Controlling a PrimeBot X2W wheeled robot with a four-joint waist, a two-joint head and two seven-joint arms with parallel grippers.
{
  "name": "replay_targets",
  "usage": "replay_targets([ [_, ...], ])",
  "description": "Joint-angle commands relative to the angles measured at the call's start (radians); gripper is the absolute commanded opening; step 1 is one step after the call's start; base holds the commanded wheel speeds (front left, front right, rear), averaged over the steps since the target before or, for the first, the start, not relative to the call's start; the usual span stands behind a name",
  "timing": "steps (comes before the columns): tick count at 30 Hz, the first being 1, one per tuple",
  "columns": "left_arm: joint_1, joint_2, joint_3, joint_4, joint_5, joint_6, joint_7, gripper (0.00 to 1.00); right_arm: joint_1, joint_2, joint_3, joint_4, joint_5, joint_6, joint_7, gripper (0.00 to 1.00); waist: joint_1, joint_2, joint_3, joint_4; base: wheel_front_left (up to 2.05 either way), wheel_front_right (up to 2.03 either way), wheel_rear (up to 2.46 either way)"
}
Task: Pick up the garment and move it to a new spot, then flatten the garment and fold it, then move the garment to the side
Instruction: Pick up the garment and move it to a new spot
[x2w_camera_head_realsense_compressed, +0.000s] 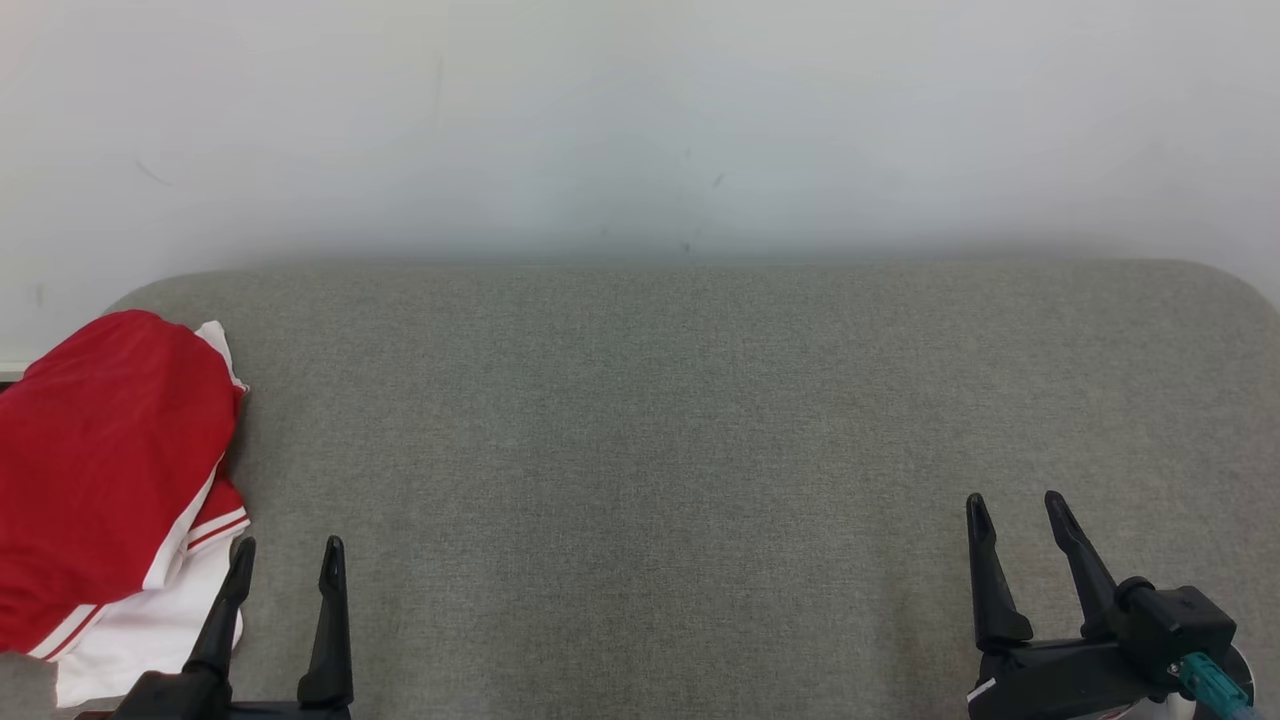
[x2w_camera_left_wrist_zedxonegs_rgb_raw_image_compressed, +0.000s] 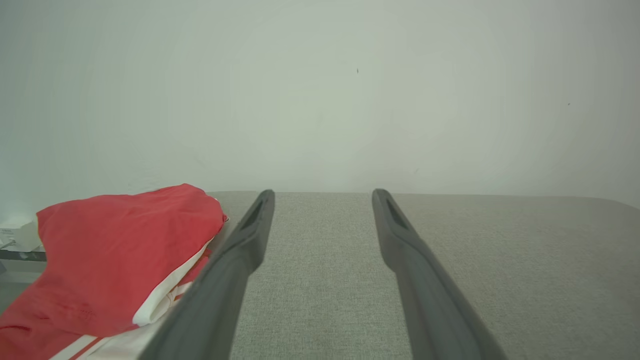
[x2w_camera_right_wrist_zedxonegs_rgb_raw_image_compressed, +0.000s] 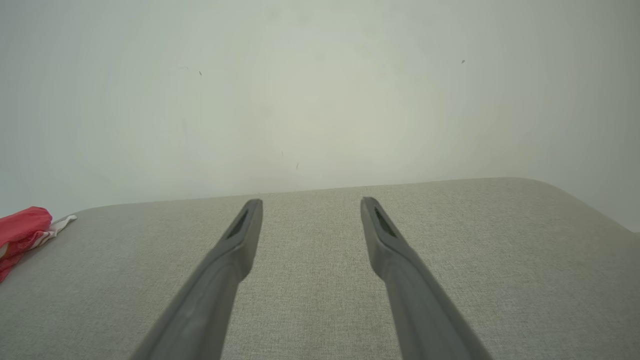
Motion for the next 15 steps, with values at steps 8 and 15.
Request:
replay_targets([
  [8, 0.006, 0.010, -0.004, 0.019, -0.008, 0.008, -0.001, 1.00, 0.020, -0.002, -0.002, 0.010, 0.013, -0.002, -0.005, 1.00, 0.0000, 0.0000, 0.000, 0.039, 0.00, 0.00, 0.00],
  [15, 0.011, 0.018, -0.003, 0.024, -0.009, 0.018, 0.001, 1.00, 0.023, -0.002, 0.011, 0.022, 0.022, -0.002, -0.009, 1.00, 0.0000, 0.0000, 0.002, 0.132, 0.00, 0.00, 0.00],
])
